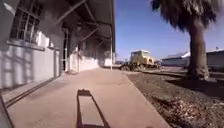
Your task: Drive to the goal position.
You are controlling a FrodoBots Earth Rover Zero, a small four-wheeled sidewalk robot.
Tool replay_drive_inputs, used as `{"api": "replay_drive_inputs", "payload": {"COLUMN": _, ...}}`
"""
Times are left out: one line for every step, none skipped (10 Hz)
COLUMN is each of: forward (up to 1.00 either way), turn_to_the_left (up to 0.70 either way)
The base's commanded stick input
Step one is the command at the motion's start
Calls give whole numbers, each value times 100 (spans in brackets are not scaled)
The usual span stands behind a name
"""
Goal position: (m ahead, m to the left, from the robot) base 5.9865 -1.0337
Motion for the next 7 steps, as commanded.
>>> {"api": "replay_drive_inputs", "payload": {"forward": 70, "turn_to_the_left": 0}}
{"api": "replay_drive_inputs", "payload": {"forward": 70, "turn_to_the_left": 0}}
{"api": "replay_drive_inputs", "payload": {"forward": 70, "turn_to_the_left": 0}}
{"api": "replay_drive_inputs", "payload": {"forward": 70, "turn_to_the_left": 0}}
{"api": "replay_drive_inputs", "payload": {"forward": 70, "turn_to_the_left": 0}}
{"api": "replay_drive_inputs", "payload": {"forward": 70, "turn_to_the_left": 0}}
{"api": "replay_drive_inputs", "payload": {"forward": 70, "turn_to_the_left": 0}}
